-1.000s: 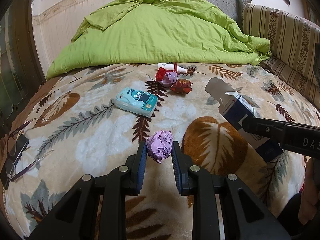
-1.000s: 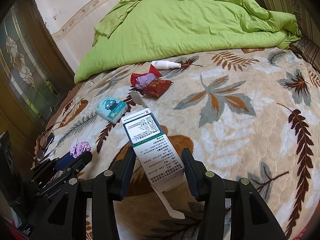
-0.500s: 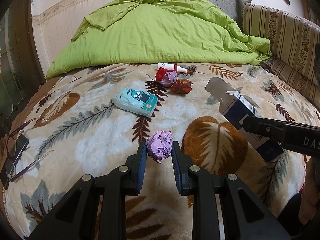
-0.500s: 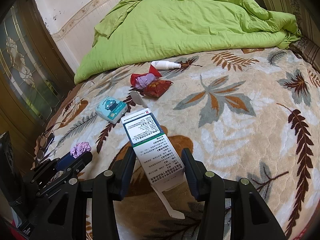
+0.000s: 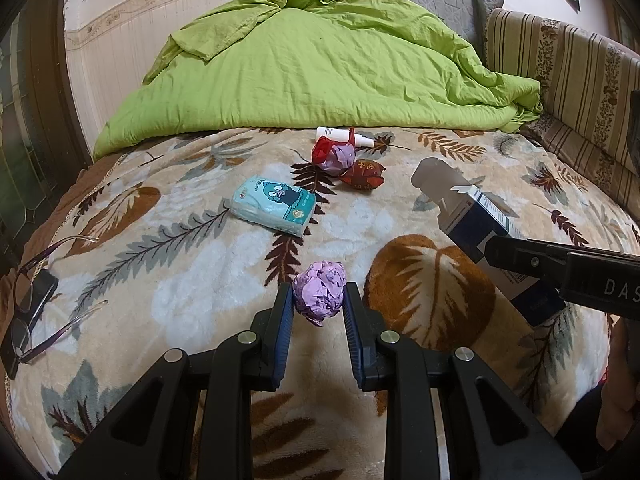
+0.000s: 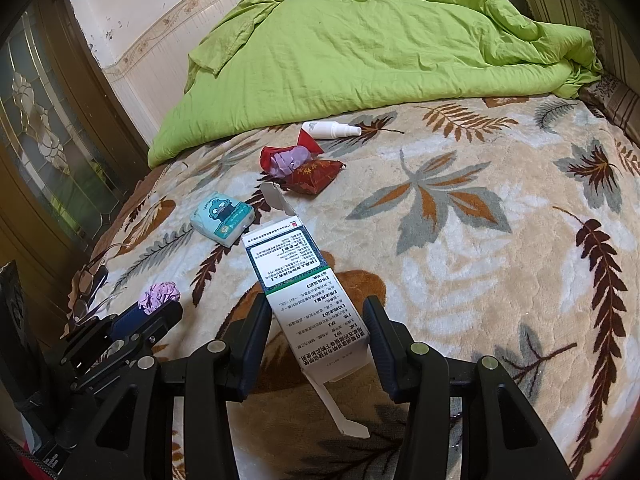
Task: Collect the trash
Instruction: 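Grasp the white medicine box with the right tool while the left tool holds the ball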
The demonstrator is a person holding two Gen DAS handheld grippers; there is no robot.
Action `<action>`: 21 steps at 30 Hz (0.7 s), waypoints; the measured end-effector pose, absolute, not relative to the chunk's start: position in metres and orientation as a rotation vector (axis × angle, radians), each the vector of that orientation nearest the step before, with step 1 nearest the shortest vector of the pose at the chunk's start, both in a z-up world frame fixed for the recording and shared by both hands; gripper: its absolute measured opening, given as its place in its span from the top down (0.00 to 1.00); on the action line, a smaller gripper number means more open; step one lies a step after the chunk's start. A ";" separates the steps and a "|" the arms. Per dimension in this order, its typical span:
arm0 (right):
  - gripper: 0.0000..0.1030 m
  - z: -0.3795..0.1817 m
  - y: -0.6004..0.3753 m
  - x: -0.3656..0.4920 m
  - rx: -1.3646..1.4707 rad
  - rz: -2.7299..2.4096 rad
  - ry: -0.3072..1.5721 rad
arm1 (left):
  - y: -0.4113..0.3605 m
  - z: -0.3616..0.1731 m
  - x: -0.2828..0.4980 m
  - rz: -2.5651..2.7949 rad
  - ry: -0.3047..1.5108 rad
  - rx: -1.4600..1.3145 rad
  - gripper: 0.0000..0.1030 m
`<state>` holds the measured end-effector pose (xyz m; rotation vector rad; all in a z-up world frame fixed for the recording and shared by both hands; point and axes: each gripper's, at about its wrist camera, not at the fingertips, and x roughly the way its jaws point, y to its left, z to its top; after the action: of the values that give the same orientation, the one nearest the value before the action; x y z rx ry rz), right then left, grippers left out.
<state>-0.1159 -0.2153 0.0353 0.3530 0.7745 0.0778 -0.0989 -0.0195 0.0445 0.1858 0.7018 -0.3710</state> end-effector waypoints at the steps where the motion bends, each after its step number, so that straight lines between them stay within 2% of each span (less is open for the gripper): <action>1: 0.50 0.035 -0.215 -0.116 0.353 0.078 0.774 | -0.020 0.045 -0.099 -0.370 0.702 0.186 0.77; 21: 0.50 0.036 -0.216 -0.116 0.353 0.073 0.770 | -0.019 0.045 -0.099 -0.372 0.702 0.183 0.77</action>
<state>-0.1164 -0.2159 0.0362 0.3528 0.7696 0.0725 -0.0991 -0.0192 0.0447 0.1831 0.7016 -0.3721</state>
